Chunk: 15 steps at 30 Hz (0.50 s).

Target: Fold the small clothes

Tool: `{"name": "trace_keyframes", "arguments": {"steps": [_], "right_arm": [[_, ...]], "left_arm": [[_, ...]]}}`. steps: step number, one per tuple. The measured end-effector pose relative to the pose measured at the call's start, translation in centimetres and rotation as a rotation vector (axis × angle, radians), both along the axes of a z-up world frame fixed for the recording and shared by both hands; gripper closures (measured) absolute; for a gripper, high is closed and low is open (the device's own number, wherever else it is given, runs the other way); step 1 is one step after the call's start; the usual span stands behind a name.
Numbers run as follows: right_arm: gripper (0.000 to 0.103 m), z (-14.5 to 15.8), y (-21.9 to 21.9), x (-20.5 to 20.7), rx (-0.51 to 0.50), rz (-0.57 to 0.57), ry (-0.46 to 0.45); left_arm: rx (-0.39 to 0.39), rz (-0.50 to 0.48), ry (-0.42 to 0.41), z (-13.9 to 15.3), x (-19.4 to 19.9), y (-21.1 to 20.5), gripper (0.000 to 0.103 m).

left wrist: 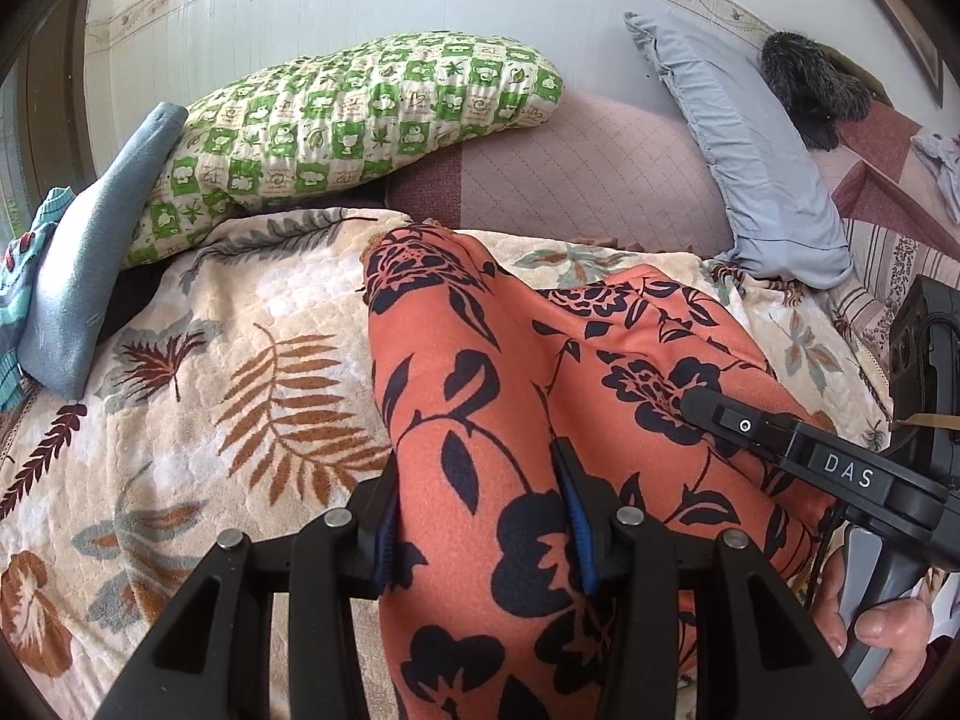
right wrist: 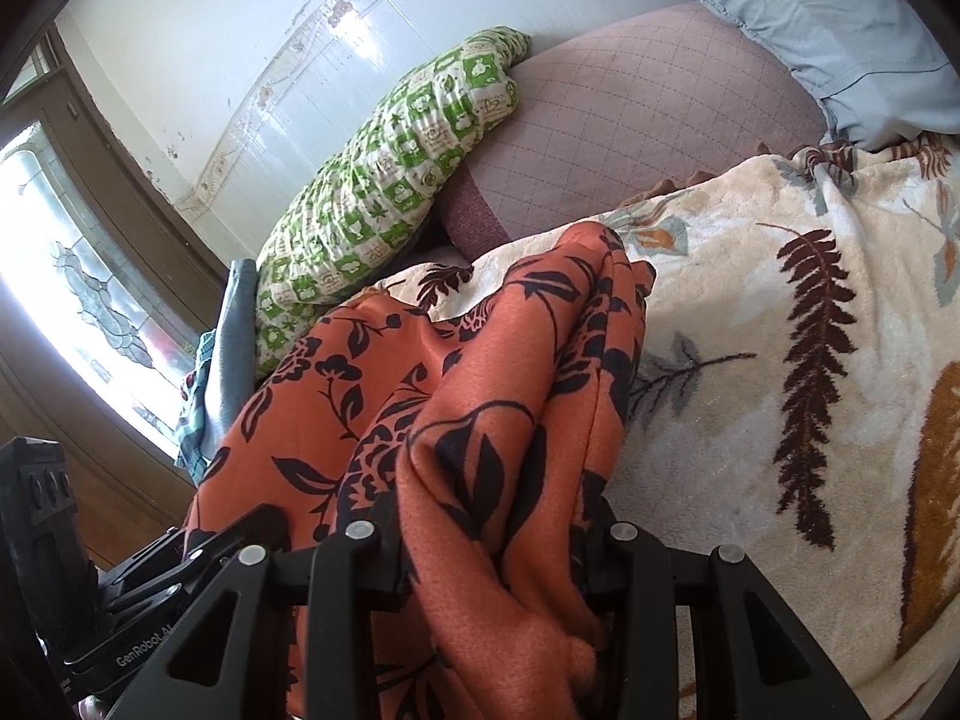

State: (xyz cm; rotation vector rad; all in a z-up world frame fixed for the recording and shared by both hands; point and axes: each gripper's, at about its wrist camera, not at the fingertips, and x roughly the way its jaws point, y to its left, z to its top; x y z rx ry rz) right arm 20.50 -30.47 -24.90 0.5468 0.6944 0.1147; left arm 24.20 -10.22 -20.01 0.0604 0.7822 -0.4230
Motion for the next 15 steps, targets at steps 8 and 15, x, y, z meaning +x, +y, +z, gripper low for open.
{"name": "trace_keyframes", "arguments": {"steps": [8,15], "right_arm": [[0.063,-2.2,0.2,1.2,-0.007,-0.004,0.095],[0.045,-4.2,-1.7,2.1,0.043,-0.030,0.241]], "left_arm": [[0.084,0.012,0.097,-3.3,0.9,-0.1,0.057],[0.126,0.059,0.165,-4.3,2.0,0.7,0.041]]}}
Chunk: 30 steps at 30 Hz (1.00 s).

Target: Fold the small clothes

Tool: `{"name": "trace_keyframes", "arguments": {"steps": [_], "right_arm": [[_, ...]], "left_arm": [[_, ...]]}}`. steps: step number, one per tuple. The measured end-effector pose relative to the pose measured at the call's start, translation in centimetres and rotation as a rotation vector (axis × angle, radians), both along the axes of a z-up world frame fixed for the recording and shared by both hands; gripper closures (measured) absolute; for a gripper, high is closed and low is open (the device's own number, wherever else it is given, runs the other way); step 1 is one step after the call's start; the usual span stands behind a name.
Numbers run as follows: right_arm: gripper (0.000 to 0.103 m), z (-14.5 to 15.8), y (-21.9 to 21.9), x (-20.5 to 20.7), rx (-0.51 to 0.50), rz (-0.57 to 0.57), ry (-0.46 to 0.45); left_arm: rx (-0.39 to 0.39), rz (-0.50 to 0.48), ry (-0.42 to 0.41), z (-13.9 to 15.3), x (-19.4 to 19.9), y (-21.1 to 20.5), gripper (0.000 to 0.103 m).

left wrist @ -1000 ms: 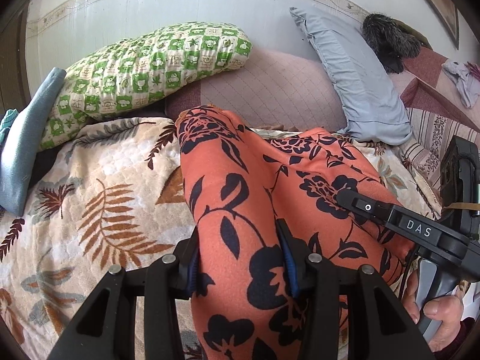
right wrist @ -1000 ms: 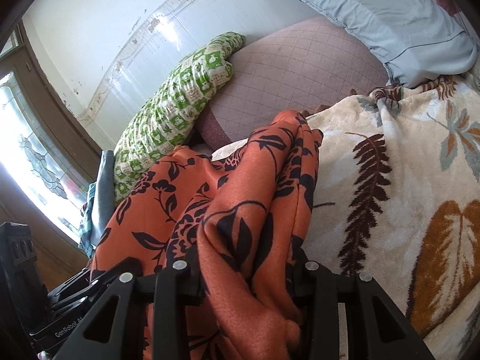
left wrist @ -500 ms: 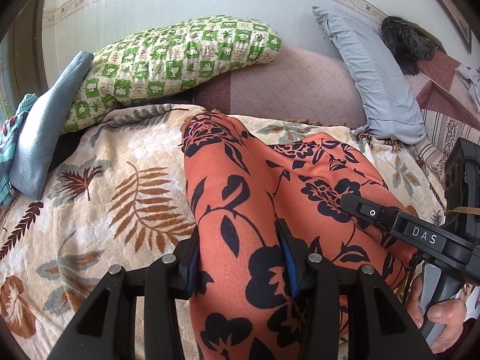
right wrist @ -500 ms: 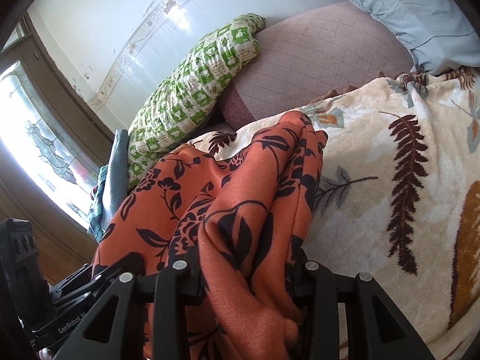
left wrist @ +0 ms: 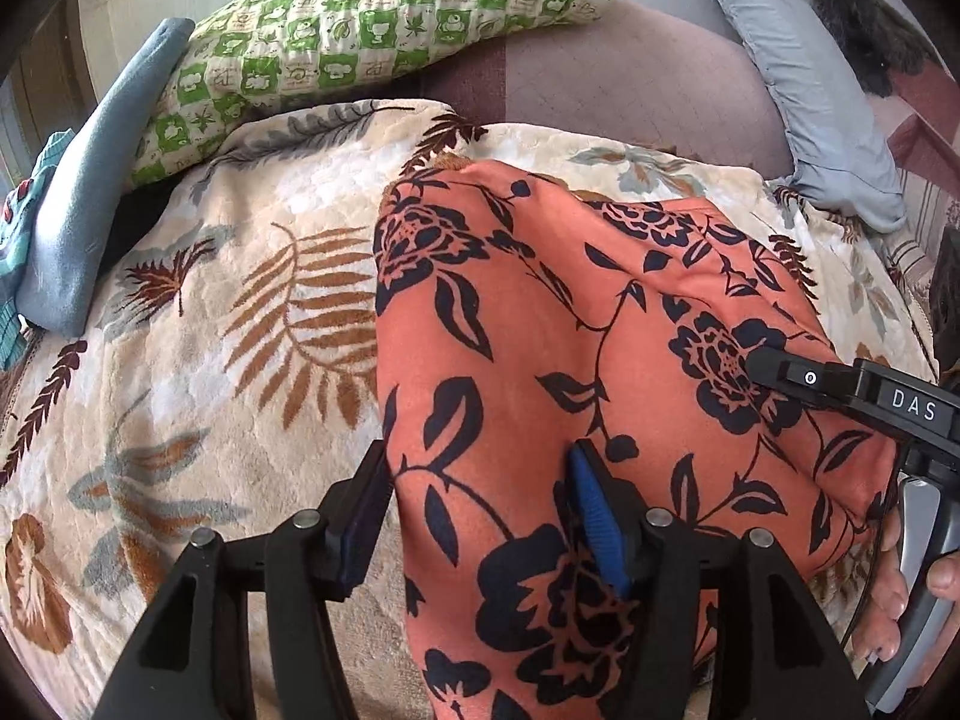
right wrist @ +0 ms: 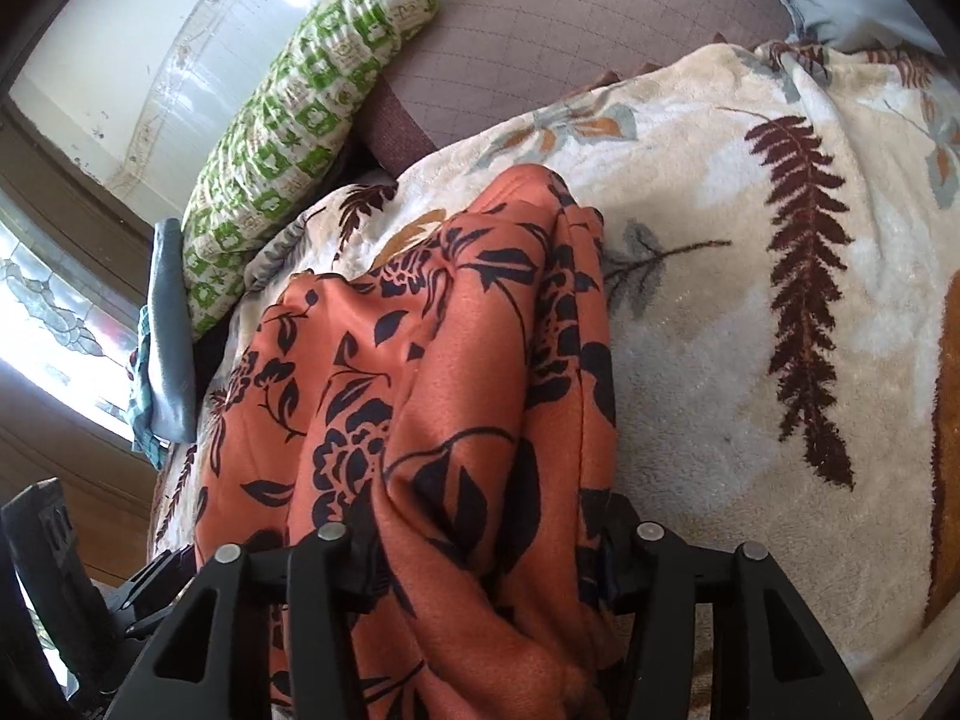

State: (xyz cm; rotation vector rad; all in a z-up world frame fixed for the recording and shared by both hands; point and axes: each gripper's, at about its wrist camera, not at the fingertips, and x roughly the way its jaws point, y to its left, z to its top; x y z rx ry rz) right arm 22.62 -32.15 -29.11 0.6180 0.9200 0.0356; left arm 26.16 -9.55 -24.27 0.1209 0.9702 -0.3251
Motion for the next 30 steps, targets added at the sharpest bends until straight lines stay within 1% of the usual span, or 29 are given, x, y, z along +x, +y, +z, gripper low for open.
{"name": "trace_keyframes", "arguments": {"steps": [2,4,5,7,9,11,12,13,15,17,18,19,20,21,23,26,28,30], "right_arm": [[0.045,0.7,-0.6,-0.3,-0.006,-0.011,-0.019],[0.045,1.9,-1.2,-1.1,-0.024,-0.033,-0.065],[0.045,2.7,-1.3,-1.5,-0.039,-0.041,-0.102],[0.045,4.5,-1.3,-2.3,-0.075,-0.052,-0.200],[0.045,5.8,-1.0,-2.9,-0.059,-0.027,-0.284],[0.048,6.5,-0.3,-2.9,-0.030,0.035,-0.319],[0.052,6.5,0.4,-2.3,-0.029,0.064,-0.311],[0.059,6.3,1.0,-1.9,-0.036,0.087,-0.288],[0.061,5.1,2.0,-0.9,-0.061,0.114,-0.223],[0.061,3.0,2.4,0.0,-0.096,0.108,-0.119],[0.061,1.9,2.2,0.5,-0.100,0.098,-0.070],[0.065,1.0,2.0,0.7,-0.098,0.088,-0.039],[0.069,0.7,1.8,0.7,-0.096,0.077,-0.035],[0.069,0.6,1.8,0.7,-0.093,0.073,-0.041],[0.069,0.3,1.7,0.5,-0.120,0.076,-0.036],[0.068,0.7,2.2,0.1,-0.159,0.082,-0.042],[0.067,1.6,2.1,-0.6,-0.143,0.068,-0.059],[0.067,3.0,1.9,-1.9,-0.134,0.055,-0.095]], "left_arm": [[0.009,0.014,-0.031,1.0,0.2,0.3,0.040],[0.009,0.018,-0.063,2.0,0.4,0.5,0.038],[0.010,0.021,-0.084,2.4,0.5,0.6,0.038],[0.038,0.025,-0.126,2.7,0.7,0.4,0.035],[0.068,0.028,-0.141,2.4,1.0,0.1,0.035],[0.095,0.029,-0.126,1.6,1.6,-0.2,0.035],[0.111,0.032,-0.116,1.1,1.9,-0.3,0.035],[0.123,0.034,-0.108,0.7,2.1,-0.4,0.035],[0.138,0.034,-0.109,0.1,2.1,-0.5,0.034],[0.162,0.033,-0.132,-0.3,2.2,-0.7,0.027],[0.175,0.034,-0.144,-0.7,2.3,-0.7,0.022],[0.182,0.035,-0.147,-1.1,2.4,-0.7,0.018],[0.176,0.038,-0.143,-1.4,2.5,-0.6,0.017],[0.161,0.042,-0.142,-1.5,2.6,-0.5,0.016],[0.146,0.047,-0.134,-1.7,3.0,-0.1,0.011],[0.102,0.060,-0.091,-1.0,3.2,0.6,0.011],[0.096,0.064,-0.099,-0.1,2.4,0.7,0.011],[0.113,0.056,-0.139,1.2,0.9,0.7,0.011]]}}
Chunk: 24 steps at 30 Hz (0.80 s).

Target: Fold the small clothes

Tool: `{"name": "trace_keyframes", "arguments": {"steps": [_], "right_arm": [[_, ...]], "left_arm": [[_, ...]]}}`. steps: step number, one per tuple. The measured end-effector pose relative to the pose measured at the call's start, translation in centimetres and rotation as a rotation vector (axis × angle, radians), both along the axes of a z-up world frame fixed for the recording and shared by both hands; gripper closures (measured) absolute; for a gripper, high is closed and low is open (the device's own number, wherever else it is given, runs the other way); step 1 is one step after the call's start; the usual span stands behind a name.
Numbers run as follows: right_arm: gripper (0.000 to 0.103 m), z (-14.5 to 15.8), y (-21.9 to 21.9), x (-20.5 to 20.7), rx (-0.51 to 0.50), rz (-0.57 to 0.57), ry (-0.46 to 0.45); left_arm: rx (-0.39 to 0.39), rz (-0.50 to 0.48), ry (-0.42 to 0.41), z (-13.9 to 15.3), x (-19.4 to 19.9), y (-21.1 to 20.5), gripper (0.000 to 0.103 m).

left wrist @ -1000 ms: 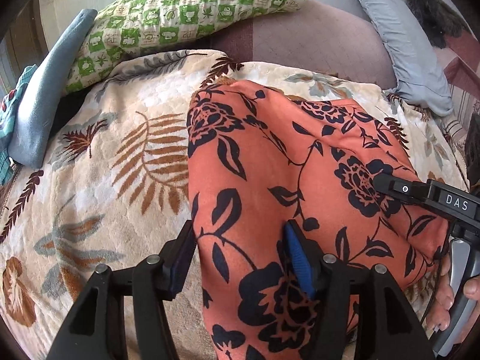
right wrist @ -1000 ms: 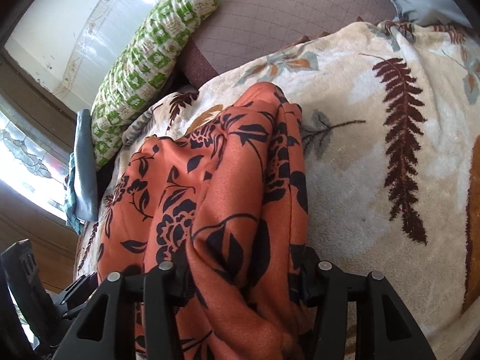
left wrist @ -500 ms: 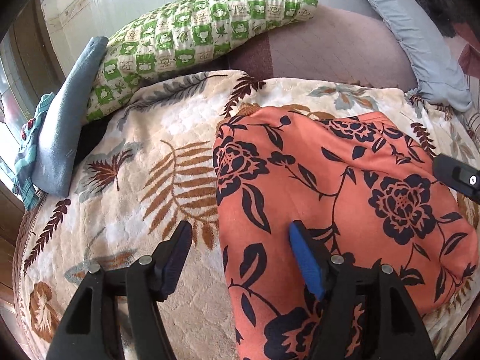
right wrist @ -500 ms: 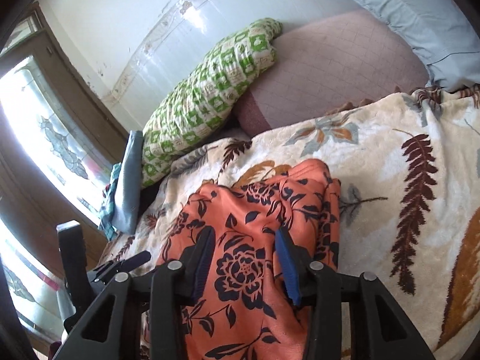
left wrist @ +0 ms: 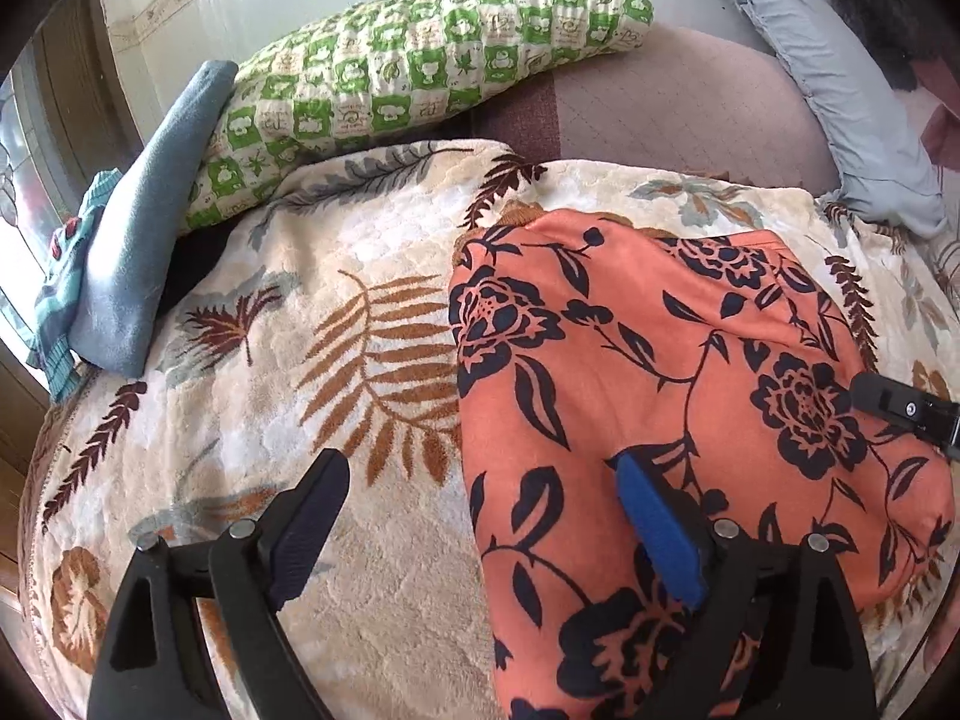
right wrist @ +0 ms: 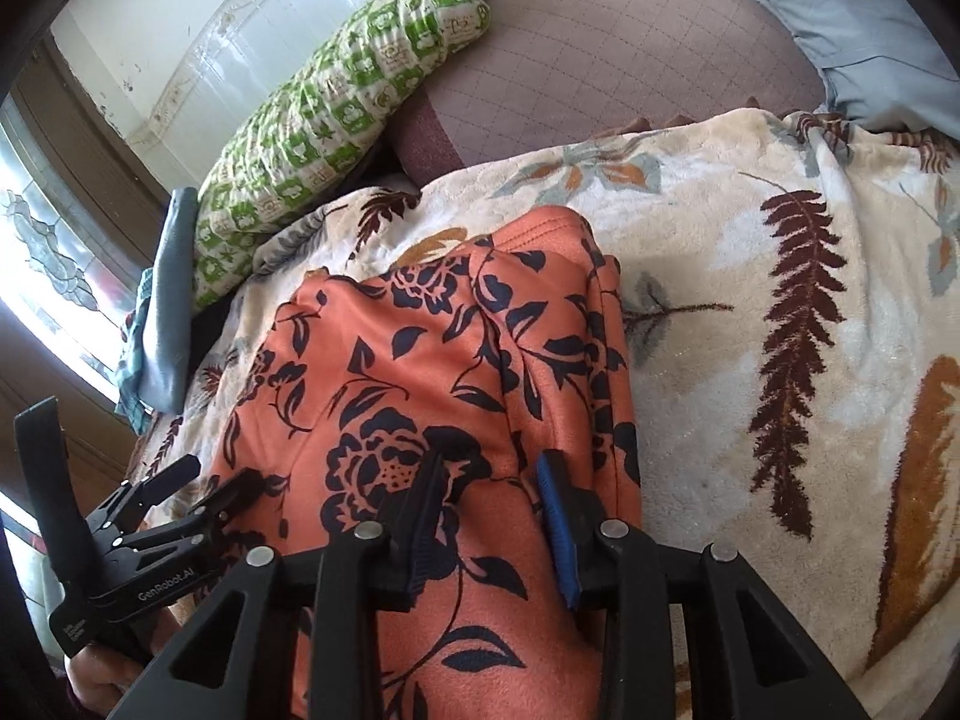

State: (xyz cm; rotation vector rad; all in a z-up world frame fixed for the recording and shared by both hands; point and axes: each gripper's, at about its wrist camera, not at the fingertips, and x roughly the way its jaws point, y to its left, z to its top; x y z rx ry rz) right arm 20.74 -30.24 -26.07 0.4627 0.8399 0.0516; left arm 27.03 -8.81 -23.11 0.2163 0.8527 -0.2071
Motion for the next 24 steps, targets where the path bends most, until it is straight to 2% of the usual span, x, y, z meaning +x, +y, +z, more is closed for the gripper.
{"name": "trace_keyframes", "arguments": {"steps": [3,6,9,12,18,19,20,21,24], "right_arm": [[0.067,2.8,0.2,-3.0,-0.004,-0.004,-0.083],[0.067,6.1,1.3,-6.3,-0.089,-0.006,-0.165],[0.067,9.0,2.1,-10.1,-0.119,-0.028,-0.229],[0.065,11.0,2.7,-13.9,-0.134,-0.057,-0.266],[0.065,14.8,4.2,-19.5,-0.195,-0.056,-0.292],[0.061,15.4,4.4,-20.3,-0.196,-0.057,-0.298],[0.046,16.0,4.5,-21.2,-0.198,-0.062,-0.307],[0.041,16.6,4.7,-22.1,-0.202,-0.066,-0.323],[0.040,18.3,5.9,-24.1,-0.231,-0.049,-0.355]], "left_arm": [[0.004,-0.001,-0.087,2.8,-3.0,0.3,0.011],[0.010,-0.002,-0.147,5.9,-6.1,0.8,0.011],[0.014,0.002,-0.198,8.3,-9.4,1.7,0.010],[0.008,0.009,-0.211,10.5,-12.0,2.9,0.010],[-0.010,0.011,-0.298,15.6,-17.2,4.7,0.009],[-0.014,0.013,-0.315,16.4,-18.0,5.0,0.008],[-0.017,0.016,-0.334,17.3,-18.9,5.2,0.008],[-0.021,0.017,-0.352,18.0,-19.6,5.4,0.008],[-0.031,0.015,-0.384,20.0,-21.6,5.9,0.008]]}}
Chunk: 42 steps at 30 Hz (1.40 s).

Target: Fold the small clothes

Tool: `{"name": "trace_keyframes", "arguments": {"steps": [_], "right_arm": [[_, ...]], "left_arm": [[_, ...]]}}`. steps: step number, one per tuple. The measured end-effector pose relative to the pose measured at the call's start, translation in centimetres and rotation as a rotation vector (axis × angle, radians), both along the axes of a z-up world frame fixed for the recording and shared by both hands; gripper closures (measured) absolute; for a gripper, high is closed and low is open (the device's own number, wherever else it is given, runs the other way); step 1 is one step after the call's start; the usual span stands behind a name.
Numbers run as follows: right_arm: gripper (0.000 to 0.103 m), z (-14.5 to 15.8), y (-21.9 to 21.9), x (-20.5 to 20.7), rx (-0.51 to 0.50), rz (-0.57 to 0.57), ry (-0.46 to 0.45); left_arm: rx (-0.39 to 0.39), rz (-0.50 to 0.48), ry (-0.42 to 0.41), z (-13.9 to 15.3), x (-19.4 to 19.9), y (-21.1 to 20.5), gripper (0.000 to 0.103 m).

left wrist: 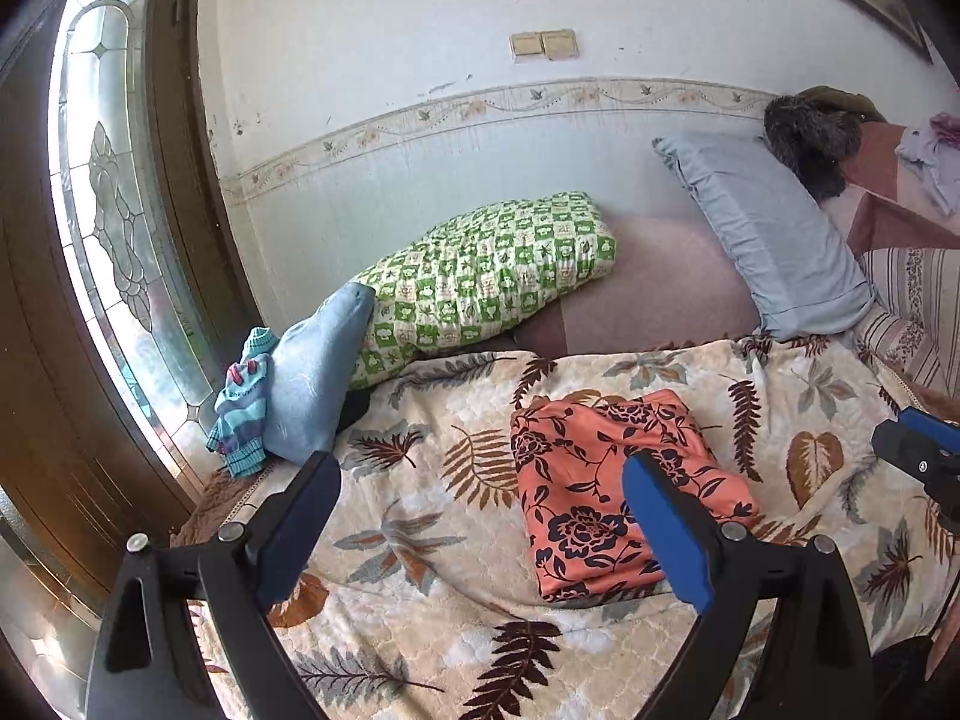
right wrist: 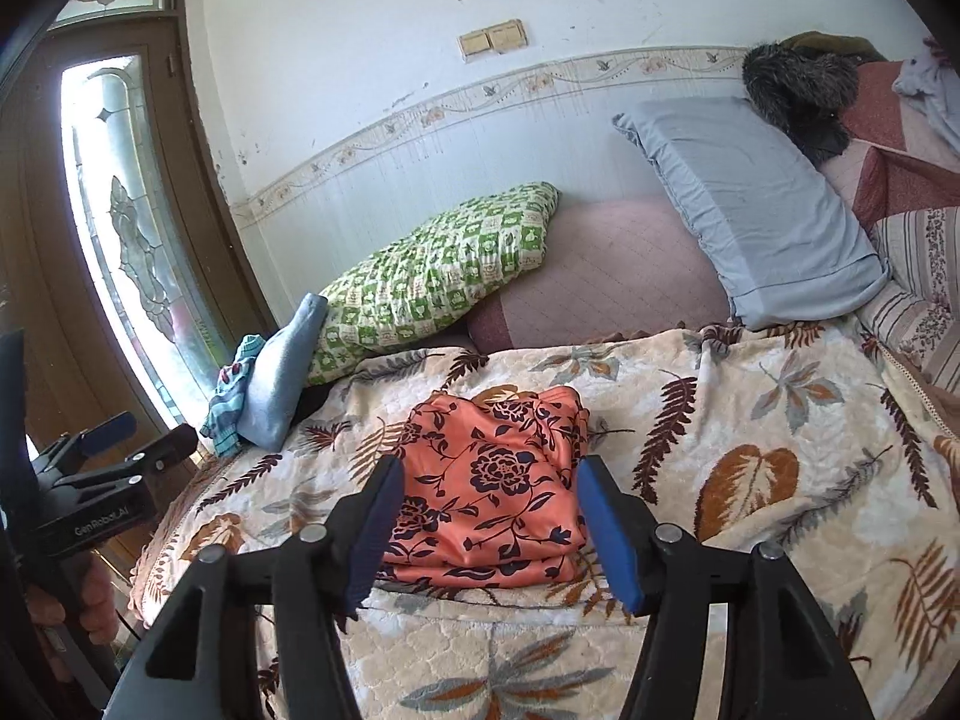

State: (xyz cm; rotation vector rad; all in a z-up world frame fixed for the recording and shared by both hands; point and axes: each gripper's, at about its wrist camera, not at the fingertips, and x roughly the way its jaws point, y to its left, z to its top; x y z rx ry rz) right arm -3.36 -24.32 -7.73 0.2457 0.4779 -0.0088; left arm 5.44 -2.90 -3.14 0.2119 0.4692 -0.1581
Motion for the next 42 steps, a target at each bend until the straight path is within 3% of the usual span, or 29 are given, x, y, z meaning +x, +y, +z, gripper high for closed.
{"name": "trace_keyframes", "arguments": {"steps": [10,42], "right_arm": [[0.040,4.1,3.9,-4.5,-0.042,0.047,-0.082],[0.039,5.8,10.6,-6.8,-0.098,0.085,-0.083]], "left_arm": [[-0.027,0.013,-0.066,3.9,-4.9,1.9,0.008],[-0.075,0.088,-0.091,5.6,-9.4,7.4,0.008]]}}
